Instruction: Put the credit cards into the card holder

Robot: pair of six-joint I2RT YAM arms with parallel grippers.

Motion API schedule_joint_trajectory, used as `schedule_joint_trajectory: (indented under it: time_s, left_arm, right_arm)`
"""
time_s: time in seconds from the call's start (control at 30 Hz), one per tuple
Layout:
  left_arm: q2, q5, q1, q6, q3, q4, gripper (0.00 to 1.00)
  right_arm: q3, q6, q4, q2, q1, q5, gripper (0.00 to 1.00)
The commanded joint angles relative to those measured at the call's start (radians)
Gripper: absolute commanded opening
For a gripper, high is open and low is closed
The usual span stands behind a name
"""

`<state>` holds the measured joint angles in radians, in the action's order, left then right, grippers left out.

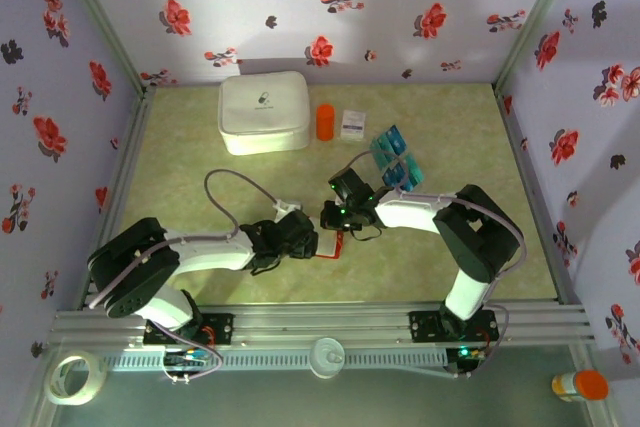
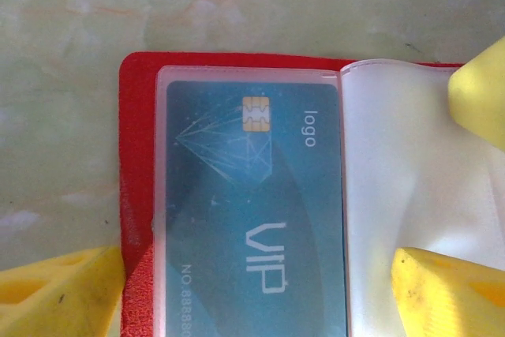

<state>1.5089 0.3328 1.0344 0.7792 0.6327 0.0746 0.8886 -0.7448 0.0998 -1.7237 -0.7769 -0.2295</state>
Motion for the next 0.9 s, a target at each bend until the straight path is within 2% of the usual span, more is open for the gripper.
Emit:
schedule_joint_trajectory:
  time_s: [0.0,0.13,0.3,0.87]
  left_arm:
    - [-0.001,-0.011,0.01,0.013,-0.03,-0.002,0.86]
    - [-0.005,-0.009,0.01,0.013,-0.034,-0.005,0.86]
    - [-0.009,-0.008,0.012,0.017,-0.037,-0.009,0.86]
    - [-0.018,-0.005,0.011,0.018,-0.045,-0.007,0.86]
  right_arm:
    - [0.022,0.005,0.058,0.04,-0.007,0.014,0.23]
    - [0.016,0.009,0.08,0.075,-0.005,0.04,0.37]
    - [0.004,-0.001,0.076,0.092,-0.004,0.05,0.47]
    - [0.009,-0.034,-0.008,-0.005,-0.004,-0.01,0.48]
